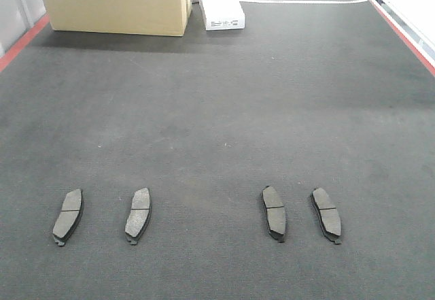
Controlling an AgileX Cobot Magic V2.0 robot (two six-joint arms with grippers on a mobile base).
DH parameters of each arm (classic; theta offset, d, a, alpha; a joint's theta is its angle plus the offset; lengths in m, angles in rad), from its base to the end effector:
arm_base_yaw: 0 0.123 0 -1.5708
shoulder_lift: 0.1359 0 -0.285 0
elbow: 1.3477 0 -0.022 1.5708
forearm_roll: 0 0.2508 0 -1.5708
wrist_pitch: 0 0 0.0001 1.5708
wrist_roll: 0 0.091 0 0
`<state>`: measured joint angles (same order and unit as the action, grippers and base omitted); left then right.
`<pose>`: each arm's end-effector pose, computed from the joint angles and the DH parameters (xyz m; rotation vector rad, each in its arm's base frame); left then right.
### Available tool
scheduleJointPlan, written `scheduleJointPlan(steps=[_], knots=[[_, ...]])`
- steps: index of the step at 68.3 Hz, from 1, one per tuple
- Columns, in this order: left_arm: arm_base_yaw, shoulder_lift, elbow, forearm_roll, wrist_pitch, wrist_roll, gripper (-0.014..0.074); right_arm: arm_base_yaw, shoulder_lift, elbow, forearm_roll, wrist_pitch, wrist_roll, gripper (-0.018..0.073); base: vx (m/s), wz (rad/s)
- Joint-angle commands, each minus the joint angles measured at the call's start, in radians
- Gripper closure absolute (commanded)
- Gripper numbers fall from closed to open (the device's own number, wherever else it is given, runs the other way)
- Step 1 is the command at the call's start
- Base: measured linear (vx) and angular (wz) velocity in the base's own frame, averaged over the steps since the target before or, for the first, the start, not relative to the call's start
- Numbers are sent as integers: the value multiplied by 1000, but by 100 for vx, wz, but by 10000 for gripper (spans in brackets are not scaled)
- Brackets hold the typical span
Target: Move and align brake pads A on conveyor
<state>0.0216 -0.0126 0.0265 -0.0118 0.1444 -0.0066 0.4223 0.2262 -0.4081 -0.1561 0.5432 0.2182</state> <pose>0.0564 0.0011 0.1918 -0.0314 1.6416 0.0011 0.0548 0.0166 0.2877 -0.2548 1.8301 0.2806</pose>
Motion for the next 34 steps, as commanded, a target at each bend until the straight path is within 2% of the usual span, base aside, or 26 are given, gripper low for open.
scheduleJointPlan(steps=[1,27,31,34], knots=[[-1,-15,17,-10,-80,-4,603,-2,10,-27,-8,-80,-8,571,0,0],[-1,-15,17,-10,-80,-4,602,-3,6,-27,-12,-77,-8,571,0,0],[-1,-15,17,-10,-80,-4,602,-26,-3,-27,-29,-83,-23,571,0,0],[-1,-15,17,-10,-80,-4,602,-78,-3,-27,-27,-100,-48,571,0,0]])
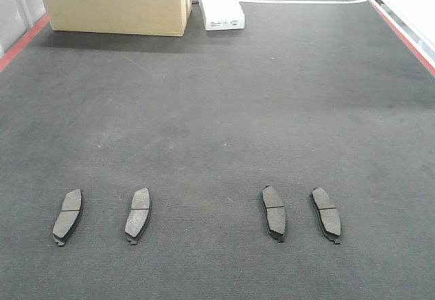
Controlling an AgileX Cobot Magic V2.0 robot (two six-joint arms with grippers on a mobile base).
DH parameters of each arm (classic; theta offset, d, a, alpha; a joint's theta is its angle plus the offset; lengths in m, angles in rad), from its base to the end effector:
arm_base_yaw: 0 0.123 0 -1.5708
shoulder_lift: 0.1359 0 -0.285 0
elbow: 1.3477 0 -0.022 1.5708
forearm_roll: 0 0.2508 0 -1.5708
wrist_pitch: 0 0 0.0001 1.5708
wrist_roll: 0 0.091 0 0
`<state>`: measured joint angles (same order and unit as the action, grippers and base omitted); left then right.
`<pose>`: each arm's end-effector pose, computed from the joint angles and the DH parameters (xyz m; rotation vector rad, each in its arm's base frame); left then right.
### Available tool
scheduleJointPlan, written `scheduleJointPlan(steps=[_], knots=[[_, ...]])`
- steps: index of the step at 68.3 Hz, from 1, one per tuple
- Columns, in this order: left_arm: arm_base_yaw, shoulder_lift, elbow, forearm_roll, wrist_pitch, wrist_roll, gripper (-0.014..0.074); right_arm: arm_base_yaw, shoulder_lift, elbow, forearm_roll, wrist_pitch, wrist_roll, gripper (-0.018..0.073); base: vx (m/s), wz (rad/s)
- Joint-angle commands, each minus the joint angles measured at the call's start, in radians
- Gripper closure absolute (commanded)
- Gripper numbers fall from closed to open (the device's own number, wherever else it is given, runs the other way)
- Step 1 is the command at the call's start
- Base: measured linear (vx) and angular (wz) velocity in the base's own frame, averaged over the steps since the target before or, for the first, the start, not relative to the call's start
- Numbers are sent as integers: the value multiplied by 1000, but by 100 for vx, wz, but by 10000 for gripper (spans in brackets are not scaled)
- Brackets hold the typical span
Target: Move and align brake pads A on conveyor
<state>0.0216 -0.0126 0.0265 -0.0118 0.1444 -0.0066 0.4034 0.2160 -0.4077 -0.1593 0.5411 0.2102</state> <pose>0.0564 0.0011 0.1918 -0.0314 1.6416 0.0011 0.0537 0.0148 0.2883 -0.2441 1.8180 0.2611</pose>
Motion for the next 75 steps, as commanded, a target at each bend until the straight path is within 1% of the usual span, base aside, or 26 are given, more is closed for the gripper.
scheduleJointPlan(steps=[1,6,8,10,14,18,20,24,33,38,50,52,75], knots=[[-1,-15,17,-10,-80,-4,602,-87,8,-28,-19,-104,-46,571,0,0],[-1,-15,17,-10,-80,-4,602,-197,8,-28,17,-137,-57,571,0,0],[-1,-15,17,-10,-80,-3,602,-256,8,-28,31,-144,-57,571,0,0],[-1,-15,17,-10,-80,-3,602,-313,8,-28,36,-144,-57,571,0,0],[-1,-15,17,-10,-80,-3,602,-405,-2,-28,41,-144,-57,571,0,0],[-1,-15,17,-10,-80,-3,602,-467,-21,-16,31,-148,-61,571,0,0],[-1,-15,17,-10,-80,-3,602,-482,-34,4,24,-160,-67,571,0,0],[-1,-15,17,-10,-80,-3,602,-485,-74,62,14,-210,-103,571,0,0],[-1,-15,17,-10,-80,-3,602,-482,-195,221,44,-326,-175,571,0,0],[-1,-15,17,-10,-80,-3,602,-482,-241,292,44,-392,-175,571,0,0],[-1,-14,17,-10,-80,-3,602,-482,-238,453,32,-633,-169,571,0,0],[-1,-14,17,-10,-80,-3,602,-482,-238,448,32,-607,-161,571,0,0],[-1,-14,17,-10,-80,-3,602,-482,-238,449,32,-609,-157,571,0,0]])
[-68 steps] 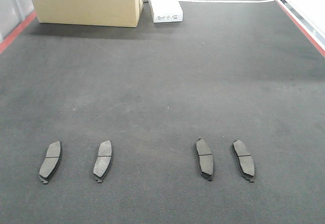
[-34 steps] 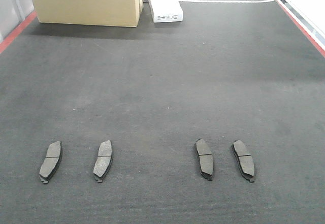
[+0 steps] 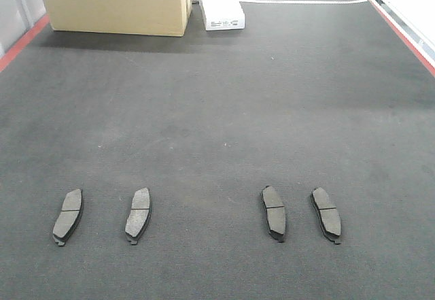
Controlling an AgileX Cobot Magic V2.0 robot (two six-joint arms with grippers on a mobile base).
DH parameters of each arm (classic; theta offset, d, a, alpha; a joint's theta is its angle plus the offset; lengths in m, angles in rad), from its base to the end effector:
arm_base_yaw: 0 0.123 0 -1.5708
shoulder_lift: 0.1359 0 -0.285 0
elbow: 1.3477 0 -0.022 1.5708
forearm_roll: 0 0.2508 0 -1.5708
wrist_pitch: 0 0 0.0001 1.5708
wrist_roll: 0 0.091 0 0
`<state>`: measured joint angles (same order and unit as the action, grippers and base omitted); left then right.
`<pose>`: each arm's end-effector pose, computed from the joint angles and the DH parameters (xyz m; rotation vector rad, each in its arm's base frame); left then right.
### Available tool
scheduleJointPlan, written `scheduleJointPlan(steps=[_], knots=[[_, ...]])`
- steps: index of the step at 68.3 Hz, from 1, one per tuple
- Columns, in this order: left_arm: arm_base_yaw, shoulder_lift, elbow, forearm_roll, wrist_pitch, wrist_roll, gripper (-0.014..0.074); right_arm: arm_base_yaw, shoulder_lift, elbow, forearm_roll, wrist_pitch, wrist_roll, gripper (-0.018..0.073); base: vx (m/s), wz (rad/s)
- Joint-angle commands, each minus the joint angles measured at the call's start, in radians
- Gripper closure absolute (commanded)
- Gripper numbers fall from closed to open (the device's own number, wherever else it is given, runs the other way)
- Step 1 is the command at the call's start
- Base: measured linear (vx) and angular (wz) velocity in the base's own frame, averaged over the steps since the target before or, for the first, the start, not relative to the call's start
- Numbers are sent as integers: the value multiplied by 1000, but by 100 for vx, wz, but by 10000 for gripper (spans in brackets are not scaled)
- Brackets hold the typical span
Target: Move and align brake pads A on conveyor
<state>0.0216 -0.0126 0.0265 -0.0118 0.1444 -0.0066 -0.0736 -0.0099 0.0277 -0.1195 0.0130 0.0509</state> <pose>0.0564 0.0011 0.1918 -0.0314 1.6416 0.0011 0.0566 -0.0043 0.2032 0.0050 1.5154 -0.1151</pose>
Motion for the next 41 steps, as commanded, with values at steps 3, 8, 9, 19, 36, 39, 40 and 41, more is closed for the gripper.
scheduleJointPlan(steps=[3,8,9,19,36,39,40,41], knots=[[-1,-14,17,-10,-80,-3,602,-5,-13,13,-8,-81,3,571,0,0],[-1,-14,17,-10,-80,-3,602,-5,-13,13,-8,-81,3,571,0,0],[-1,-14,17,-10,-80,-3,602,-5,-13,13,-8,-81,3,571,0,0],[-1,-14,17,-10,-80,-3,602,-5,-13,13,-8,-81,3,571,0,0],[-1,-14,17,-10,-80,-3,602,-5,-13,13,-8,-81,3,571,0,0],[-1,-14,17,-10,-80,-3,602,-5,-13,13,-8,-81,3,571,0,0],[-1,-14,17,-10,-80,-3,602,-5,-13,13,-8,-81,3,571,0,0],[-1,-14,17,-10,-80,-3,602,-5,-13,13,-8,-81,3,571,0,0]])
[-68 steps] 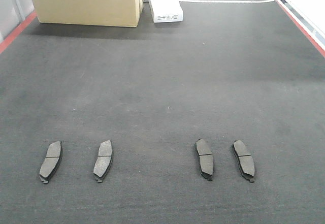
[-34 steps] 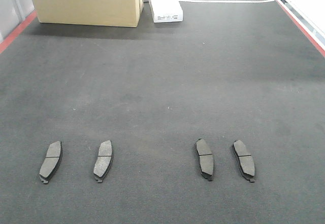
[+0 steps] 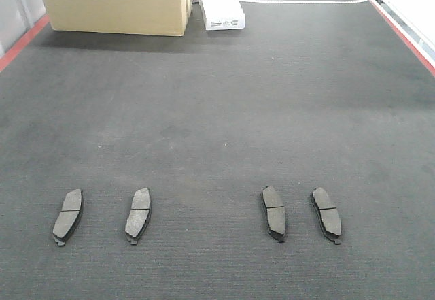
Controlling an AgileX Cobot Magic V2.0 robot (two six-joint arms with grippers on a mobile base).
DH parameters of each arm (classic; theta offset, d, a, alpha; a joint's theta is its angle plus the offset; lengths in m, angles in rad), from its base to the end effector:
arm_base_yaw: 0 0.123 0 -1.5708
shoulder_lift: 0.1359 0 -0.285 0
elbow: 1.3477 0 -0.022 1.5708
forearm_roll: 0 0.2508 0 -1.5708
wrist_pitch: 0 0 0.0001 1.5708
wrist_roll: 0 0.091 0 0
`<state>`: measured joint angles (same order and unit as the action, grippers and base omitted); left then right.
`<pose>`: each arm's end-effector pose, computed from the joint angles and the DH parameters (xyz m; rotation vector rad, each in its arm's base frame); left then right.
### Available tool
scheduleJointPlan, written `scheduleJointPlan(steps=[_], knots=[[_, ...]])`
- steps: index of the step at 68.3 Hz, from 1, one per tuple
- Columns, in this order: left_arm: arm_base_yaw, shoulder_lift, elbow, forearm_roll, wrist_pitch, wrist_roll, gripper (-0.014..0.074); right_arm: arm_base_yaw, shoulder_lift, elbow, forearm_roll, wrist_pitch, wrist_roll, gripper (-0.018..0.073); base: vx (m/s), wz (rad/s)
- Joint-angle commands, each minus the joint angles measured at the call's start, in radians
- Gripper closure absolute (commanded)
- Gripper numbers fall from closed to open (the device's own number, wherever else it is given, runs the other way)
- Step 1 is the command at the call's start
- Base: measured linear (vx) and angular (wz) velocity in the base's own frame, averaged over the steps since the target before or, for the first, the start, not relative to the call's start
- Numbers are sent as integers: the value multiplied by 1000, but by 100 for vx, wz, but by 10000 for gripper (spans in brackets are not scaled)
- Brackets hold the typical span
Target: Move and align brake pads A on conveyor
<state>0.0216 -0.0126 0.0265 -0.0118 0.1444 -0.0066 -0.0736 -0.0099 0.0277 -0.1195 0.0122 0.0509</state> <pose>0.0564 0.0011 0.1918 -0.0314 1.6416 0.0011 0.0566 -0.0043 0.2033 0.0050 1.5146 -0.1150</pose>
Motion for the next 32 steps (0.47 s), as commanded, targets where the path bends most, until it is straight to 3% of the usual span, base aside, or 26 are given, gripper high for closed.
scheduleJointPlan(steps=[1,32], knots=[[-1,-14,17,-10,-80,-3,602,-5,-13,13,-8,-80,3,571,0,0],[-1,-14,17,-10,-80,-3,602,-5,-13,13,-8,-80,3,571,0,0]])
